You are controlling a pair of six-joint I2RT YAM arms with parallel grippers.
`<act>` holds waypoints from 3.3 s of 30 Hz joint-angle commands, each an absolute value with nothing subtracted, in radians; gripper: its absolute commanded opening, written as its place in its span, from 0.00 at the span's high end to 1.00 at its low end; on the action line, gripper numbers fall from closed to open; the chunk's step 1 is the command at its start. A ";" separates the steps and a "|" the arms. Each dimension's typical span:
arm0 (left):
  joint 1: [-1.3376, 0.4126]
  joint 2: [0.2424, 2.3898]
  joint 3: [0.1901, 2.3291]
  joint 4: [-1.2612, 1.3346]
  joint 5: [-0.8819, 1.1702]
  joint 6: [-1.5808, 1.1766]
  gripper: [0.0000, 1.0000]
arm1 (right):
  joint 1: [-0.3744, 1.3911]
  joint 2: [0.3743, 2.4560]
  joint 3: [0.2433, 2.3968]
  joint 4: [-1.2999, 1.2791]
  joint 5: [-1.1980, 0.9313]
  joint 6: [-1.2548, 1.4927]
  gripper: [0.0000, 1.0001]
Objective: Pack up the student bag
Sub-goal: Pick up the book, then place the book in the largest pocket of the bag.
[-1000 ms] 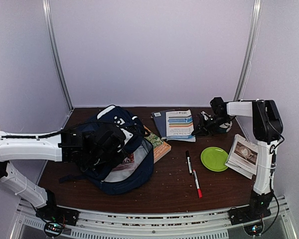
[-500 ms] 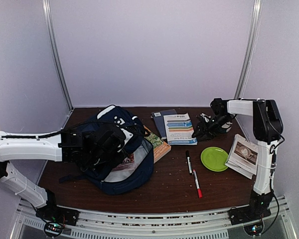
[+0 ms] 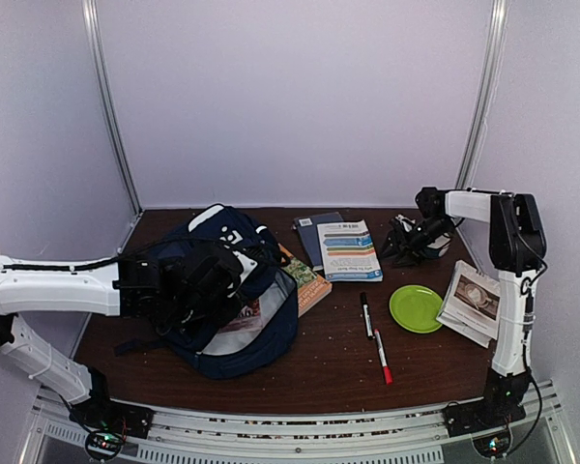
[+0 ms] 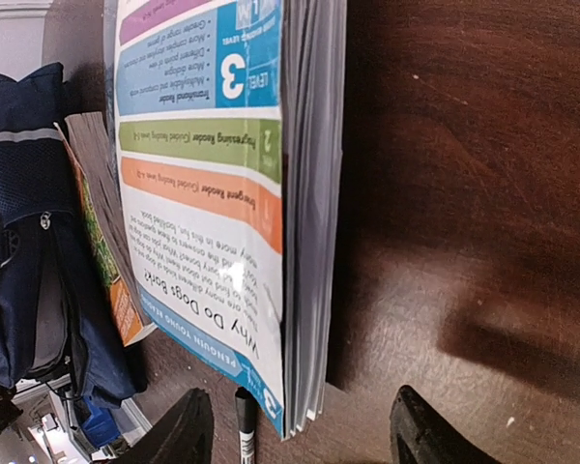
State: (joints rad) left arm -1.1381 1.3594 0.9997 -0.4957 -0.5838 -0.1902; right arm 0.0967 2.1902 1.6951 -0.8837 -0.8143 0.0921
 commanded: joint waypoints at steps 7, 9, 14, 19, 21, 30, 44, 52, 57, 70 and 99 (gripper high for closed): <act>-1.146 1.316 0.988 -0.421 -0.578 -0.216 1.00 | 0.098 2.304 1.750 -0.875 -0.879 0.152 0.36; -1.146 1.316 0.988 -0.421 -0.577 -0.215 1.00 | 0.100 2.329 1.759 -0.875 -0.917 0.158 0.36; -1.146 1.321 0.989 -0.422 -0.580 -0.213 1.00 | 0.102 2.390 1.765 -0.858 -1.009 0.185 0.36; -1.146 1.327 0.995 -0.422 -0.583 -0.207 1.00 | 0.115 2.426 1.772 -0.835 -1.042 0.202 0.36; -1.146 1.329 0.998 -0.422 -0.584 -0.206 1.00 | 0.121 2.445 1.785 -0.832 -1.074 0.211 0.36; -1.146 1.330 0.991 -0.423 -0.590 -0.208 1.00 | 0.129 2.460 1.768 -0.694 -1.162 0.316 0.46; -1.146 1.315 1.003 -0.449 -0.642 -0.207 1.00 | 0.127 2.370 1.729 -0.614 -1.193 0.361 1.00; -1.146 1.321 1.019 -0.440 -0.662 -0.195 1.00 | 0.128 2.118 1.662 -0.618 -1.220 0.302 1.00; -1.146 1.334 1.023 -0.436 -0.683 -0.198 1.00 | 0.127 1.986 1.652 -0.722 -1.265 0.232 1.00; -1.143 1.362 1.039 -0.391 -0.760 -0.191 1.00 | 0.193 1.815 1.561 -1.623 -1.345 -0.620 1.00; -1.126 1.268 1.014 -0.267 -0.674 -0.265 1.00 | 0.630 2.141 1.703 -1.624 -1.414 -0.541 1.00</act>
State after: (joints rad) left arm -1.1236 1.3121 1.0054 -0.4267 -0.7048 -0.2573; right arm 0.6048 2.0827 1.6291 -1.6135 -1.3506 -0.5911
